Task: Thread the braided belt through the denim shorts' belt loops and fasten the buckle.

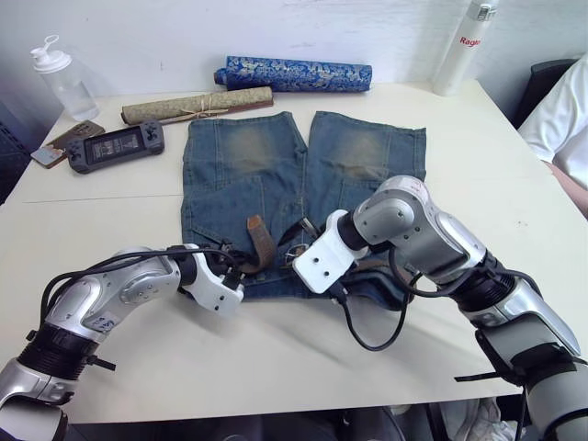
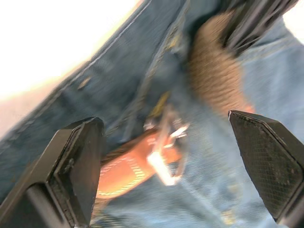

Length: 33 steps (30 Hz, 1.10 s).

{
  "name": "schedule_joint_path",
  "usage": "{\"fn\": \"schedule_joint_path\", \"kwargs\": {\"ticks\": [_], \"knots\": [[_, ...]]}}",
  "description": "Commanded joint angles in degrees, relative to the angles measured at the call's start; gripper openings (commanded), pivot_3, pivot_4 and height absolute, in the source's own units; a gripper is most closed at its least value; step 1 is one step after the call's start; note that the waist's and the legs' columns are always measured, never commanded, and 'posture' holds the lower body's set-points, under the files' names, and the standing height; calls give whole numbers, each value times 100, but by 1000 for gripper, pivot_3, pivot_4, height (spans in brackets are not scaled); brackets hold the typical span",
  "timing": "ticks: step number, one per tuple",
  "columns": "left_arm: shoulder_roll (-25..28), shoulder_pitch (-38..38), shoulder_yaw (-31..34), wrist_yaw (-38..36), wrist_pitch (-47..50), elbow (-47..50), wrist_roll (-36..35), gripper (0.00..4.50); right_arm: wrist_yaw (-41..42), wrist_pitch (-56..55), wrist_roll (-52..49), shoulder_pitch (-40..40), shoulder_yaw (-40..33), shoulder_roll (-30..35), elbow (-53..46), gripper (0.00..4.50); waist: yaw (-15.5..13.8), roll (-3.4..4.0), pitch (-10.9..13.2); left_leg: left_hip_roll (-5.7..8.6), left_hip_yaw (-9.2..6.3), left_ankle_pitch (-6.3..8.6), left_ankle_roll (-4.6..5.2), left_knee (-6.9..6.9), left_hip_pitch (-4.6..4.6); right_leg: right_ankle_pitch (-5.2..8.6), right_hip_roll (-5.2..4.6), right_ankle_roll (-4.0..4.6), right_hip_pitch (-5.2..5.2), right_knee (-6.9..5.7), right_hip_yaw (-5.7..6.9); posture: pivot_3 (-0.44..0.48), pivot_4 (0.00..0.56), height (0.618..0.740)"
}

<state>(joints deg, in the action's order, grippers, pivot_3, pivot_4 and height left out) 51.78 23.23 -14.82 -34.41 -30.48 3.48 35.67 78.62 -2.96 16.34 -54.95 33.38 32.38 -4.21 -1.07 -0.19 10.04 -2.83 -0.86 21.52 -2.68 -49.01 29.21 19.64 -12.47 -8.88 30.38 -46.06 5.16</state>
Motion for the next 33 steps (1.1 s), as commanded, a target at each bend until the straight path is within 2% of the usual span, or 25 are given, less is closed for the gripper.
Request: {"fn": "schedule_joint_path", "kwargs": {"ticks": [1, 12, 18, 23, 29, 33], "knots": [[-81, -83, -346, -262, -15, -277, 190, 0, -209, -611, -217, -458, -4, -553, 5, 4440, 0, 0, 0, 0, 0, 0, 0, 0, 0, 0, 0, 0, 0, 2, 0, 0, 150, 645], [-177, -150, -273, -355, 150, -121, 183, 0, 212, -993, 153, -1031, 702, -1046, 1164, 4440, -13, 0, 0, 0, -1, 0, 0, -1, 0, 0, 0, 0, 0, -4, 0, 0, 150, 645], [-202, -221, -243, -418, 264, 49, 172, 0, 797, -141, 267, -975, 964, -1105, 1297, 4440, -11, 0, 0, 0, -1, 0, 0, 0, 0, 0, 1, 0, 0, -4, 0, 0, 150, 645], [-193, -282, -219, -471, 377, 152, 155, 0, 1362, 689, 7, -767, 829, -642, 666, 4440, -22, 0, 0, 1, -2, 0, -1, 0, 1, -1, 0, 0, -1, -1, 0, 0, 150, 645], [-164, -346, -184, -474, 464, 222, 128, 0, 1351, 1458, -258, -58, 572, 162, -347, 4440, -30, -1, -1, 0, -2, 0, -2, 1, 1, -1, 0, -1, -5, 6, 1, 0, 150, 645], [-160, -355, -166, -440, 475, 184, 150, 0, 1130, 2384, -354, 482, 255, 607, -1109, 4440, -6, -1, -1, 1, 1, 1, -3, 2, -1, -5, 0, -8, -9, 15, 0, 0, 150, 645]]}}
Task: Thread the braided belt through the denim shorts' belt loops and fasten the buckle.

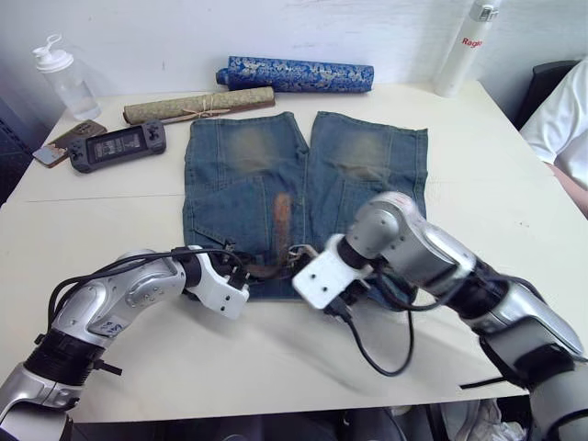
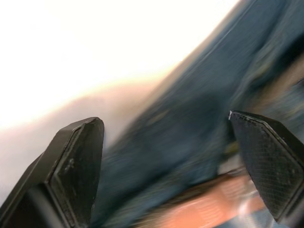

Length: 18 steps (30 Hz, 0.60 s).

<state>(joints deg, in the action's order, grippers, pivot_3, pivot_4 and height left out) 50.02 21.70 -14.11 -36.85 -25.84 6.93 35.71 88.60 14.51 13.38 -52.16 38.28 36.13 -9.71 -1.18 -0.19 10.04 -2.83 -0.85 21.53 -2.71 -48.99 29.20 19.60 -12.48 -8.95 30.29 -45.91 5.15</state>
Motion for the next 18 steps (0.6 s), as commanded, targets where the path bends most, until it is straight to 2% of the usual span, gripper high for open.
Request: {"fn": "schedule_joint_path", "kwargs": {"ticks": [1, 9, 11, 14, 18], "knots": [[16, -202, -234, -192, 3, -168, 146, 0, 90, 791, -89, 275, -292, 287, -696, 4440, 6, 0, 0, -1, 0, 0, 0, 1, -3, 0, 1, 0, 0, -1, 0, 0, 150, 645], [-34, -105, -262, -123, -71, -295, 187, 0, -560, 2037, -779, 351, -1292, 166, -1680, 4440, 0, 0, 0, -1, -2, 0, 0, 2, -2, 0, 1, 0, 1, 0, 1, 0, 150, 645], [-58, -58, -278, -102, -90, -324, 211, 0, -792, 1969, -872, 389, -1451, 107, -1753, 4440, -2, 0, 0, -1, -3, 0, 0, 2, -3, 0, 1, 0, -1, 1, 1, 0, 150, 645], [-114, 53, -322, -79, -140, -397, 233, 0, -1251, 1460, -821, 409, -1590, 47, -1688, 4440, -14, 0, 0, 0, -3, 0, 1, 2, -3, 0, 1, 0, -2, 2, 1, 0, 150, 645], [-165, 166, -367, -112, -167, -473, 242, 0, -1820, -90, -497, 57, -1379, -206, -901, 4440, -17, 0, 0, 0, -2, 0, 0, 1, -3, -1, 0, -3, -3, 2, 1, 0, 150, 645]]}}
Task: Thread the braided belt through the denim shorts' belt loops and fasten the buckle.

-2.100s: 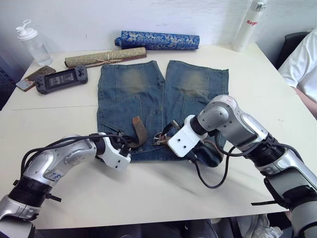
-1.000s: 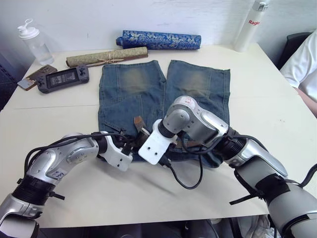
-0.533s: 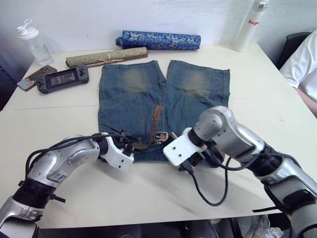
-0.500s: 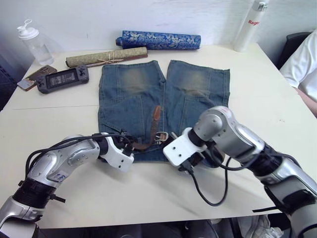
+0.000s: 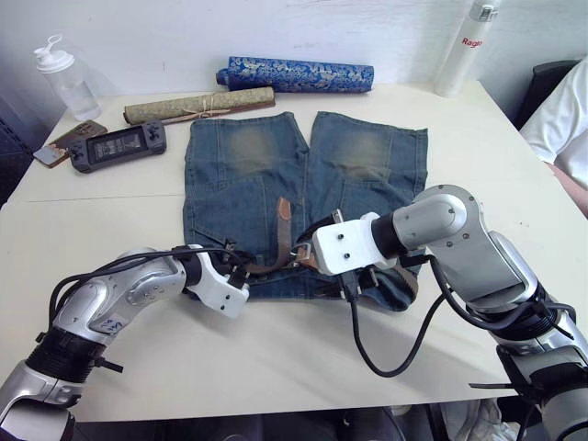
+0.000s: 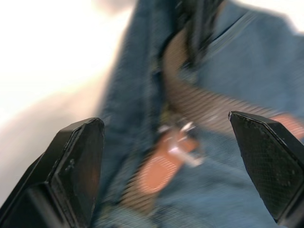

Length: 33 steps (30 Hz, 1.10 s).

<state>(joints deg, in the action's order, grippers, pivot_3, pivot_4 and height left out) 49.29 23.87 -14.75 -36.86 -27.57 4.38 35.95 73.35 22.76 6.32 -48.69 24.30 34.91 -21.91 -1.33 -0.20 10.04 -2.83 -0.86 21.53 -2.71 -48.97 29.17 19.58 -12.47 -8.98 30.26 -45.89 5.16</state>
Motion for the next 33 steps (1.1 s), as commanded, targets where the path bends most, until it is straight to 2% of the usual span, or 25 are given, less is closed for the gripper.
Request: {"fn": "schedule_joint_path", "kwargs": {"ticks": [1, 6, 12, 17, 23, 25, 27, 28, 29, 30, 33], "knots": [[-102, -26, -315, -112, -8, -248, 227, 0, -293, -1314, 320, -432, 217, -168, 593, 4440, -4, 0, 0, 0, 0, 0, 0, 0, 0, 0, 0, -1, 0, -1, 0, 0, 150, 645], [-158, 12, -342, -122, -6, -278, 249, 0, -105, -2401, 729, -1164, 972, -709, 1750, 4440, 4, 0, 0, 0, -1, -1, -1, 0, 0, 0, 0, -1, 2, -2, 0, 0, 150, 645], [-211, -58, -319, -153, 95, -178, 258, 0, 163, -2520, 1197, -1469, 1414, -863, 2738, 4440, -6, 0, 0, 2, -2, -1, -1, -5, 6, -1, 0, 0, 1, -3, -1, 0, 150, 645], [-221, -140, -277, -191, 189, -44, 231, 0, 280, -2008, 1589, -1514, 1330, -725, 2980, 4440, 2, 1, 0, 2, -2, -1, -1, -4, 5, -1, 0, 0, 3, -7, -1, 0, 150, 645], [-211, -151, -256, -211, 255, 0, 195, 0, 338, -1498, 1505, -1203, 1037, -432, 2407, 4440, -3, 1, 0, 2, -2, -1, -1, -4, 6, -1, 0, 0, 2, -4, -1, 0, 150, 645], [-205, -149, -250, -209, 261, -5, 180, 0, 447, -1223, 1455, -1028, 1008, -383, 2051, 3948, -2, 1, 0, 2, -2, -1, -1, -3, 5, -1, 0, 0, 2, -4, -1, 0, 150, 645], [-202, -140, -250, -203, 254, -21, 178, 0, 485, -1056, 1443, -923, 1003, -380, 1842, 3241, 2, 1, 0, 2, -2, -1, -1, -3, 5, -1, 0, 0, 2, -3, -1, 0, 150, 645], [-207, -129, -256, -203, 249, -33, 180, 0, 502, -1022, 1425, -893, 1004, -378, 1772, 2647, 3, 1, 0, 2, -2, -1, -1, -3, 5, -1, 0, 0, 2, -2, -1, 0, 150, 645], [-214, -116, -264, -205, 244, -47, 182, 0, 525, -1004, 1394, -875, 1002, -377, 1712, 2240, 6, 1, 0, 2, -2, -1, -1, -3, 6, -1, 0, 0, 2, -2, -1, 0, 150, 645], [-218, -107, -269, -207, 235, -61, 180, 0, 567, -974, 1335, -871, 986, -386, 1664, 2002, 9, 1, 0, 2, -2, -1, -1, -3, 5, -1, 0, 0, 3, -3, -1, 0, 150, 645], [-225, -90, -277, -203, 216, -89, 183, 0, 667, -769, 1117, -953, 848, -453, 1535, 2002, 9, 1, 0, 2, -2, -1, -1, -3, 5, -1, 1, 0, 3, -3, -1, 0, 150, 645]]}}
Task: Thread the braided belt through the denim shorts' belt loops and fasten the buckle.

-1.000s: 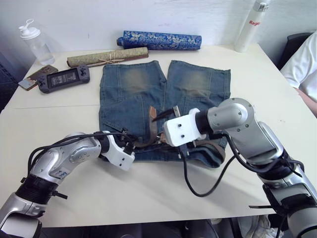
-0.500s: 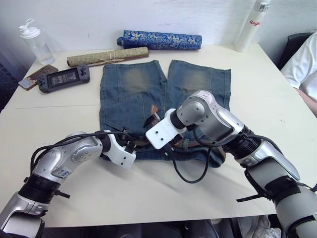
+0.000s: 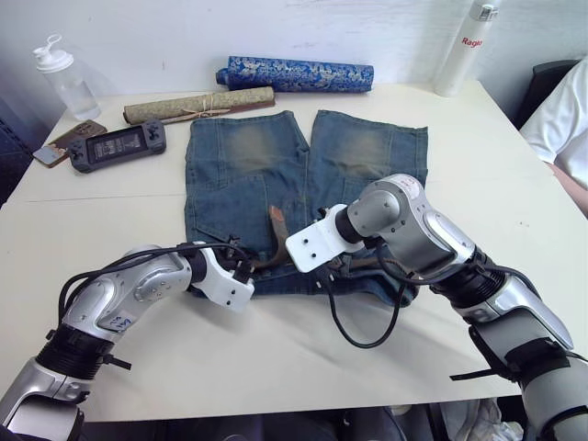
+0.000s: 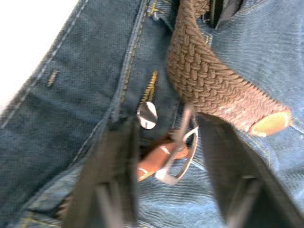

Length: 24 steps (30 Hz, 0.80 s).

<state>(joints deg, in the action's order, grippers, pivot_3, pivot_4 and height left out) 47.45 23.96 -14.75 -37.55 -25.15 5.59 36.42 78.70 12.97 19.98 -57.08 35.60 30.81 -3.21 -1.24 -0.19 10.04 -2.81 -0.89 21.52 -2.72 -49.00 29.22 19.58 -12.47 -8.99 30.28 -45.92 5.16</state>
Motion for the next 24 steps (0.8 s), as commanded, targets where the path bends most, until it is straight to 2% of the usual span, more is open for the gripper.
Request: {"fn": "schedule_joint_path", "kwargs": {"ticks": [1, 4, 5, 7, 10, 11, 13, 16, 19, 24], "knots": [[-39, -105, -277, -127, -35, -217, 138, 0, 133, 278, -314, -143, -328, -72, -374, 2002, 0, 0, 0, 0, 0, 0, 0, 0, 0, 0, 0, 0, 0, 0, 0, 0, 150, 645], [-38, -121, -278, -108, -47, -241, 147, 0, 63, 386, -424, -143, -398, -113, -450, 2002, 1, 0, 0, 0, 0, 0, 0, 0, 0, 0, 0, 0, 0, 0, 0, 0, 150, 645], [-38, -128, -273, -103, -49, -245, 145, 0, -40, 370, -461, -113, -457, -154, -459, 2223, 0, 0, 0, 0, 0, 0, 0, 0, 0, 0, 0, 0, 0, 0, 0, 0, 150, 645], [-39, -135, -267, -99, -53, -250, 147, 0, -127, 349, -524, -71, -515, -184, -481, 2771, 3, 0, 0, 0, 0, 0, 0, 0, 0, 0, 0, 0, 0, 1, 0, 0, 150, 645], [-44, -147, -263, -87, -61, -258, 158, 0, -198, 322, -642, -60, -548, -214, -503, 4163, 3, 0, 0, 0, 0, 0, 0, 1, 0, 0, 0, 0, 0, 1, 0, 0, 150, 645], [-40, -148, -265, -83, -75, -269, 160, 0, -282, 258, -702, -83, -590, -273, -503, 4491, 3, 0, 0, 0, 0, 0, 0, 1, 0, 0, 0, 0, 0, 1, 0, 0, 150, 645], [-33, -137, -274, -76, -102, -300, 168, 0, -596, -11, -694, -205, -666, -413, -410, 4491, 5, 0, 0, 0, 0, 0, 0, 1, 0, 0, 0, 0, 0, 1, 0, 0, 150, 645], [-42, -105, -283, -67, -131, -352, 181, 0, -870, -973, -512, -572, -544, -552, 115, 4491, 10, 0, 0, 0, 1, 0, 0, 1, -1, 0, 0, 0, 2, -3, -1, 0, 150, 645], [-52, -79, -294, -56, -157, -393, 187, 0, -790, -1984, -412, -948, -237, -674, 733, 4491, 6, 0, 0, 0, 0, 0, -1, 1, 0, 0, 0, 0, 4, -2, 0, 0, 150, 645], [-88, -87, -309, -64, -151, -376, 194, 0, -383, -3033, -290, -1436, 253, -936, 1660, 4491, 13, 1, 0, 0, 2, 0, -1, 0, 0, 0, 0, 0, 6, -6, -1, 0, 150, 645]]}}
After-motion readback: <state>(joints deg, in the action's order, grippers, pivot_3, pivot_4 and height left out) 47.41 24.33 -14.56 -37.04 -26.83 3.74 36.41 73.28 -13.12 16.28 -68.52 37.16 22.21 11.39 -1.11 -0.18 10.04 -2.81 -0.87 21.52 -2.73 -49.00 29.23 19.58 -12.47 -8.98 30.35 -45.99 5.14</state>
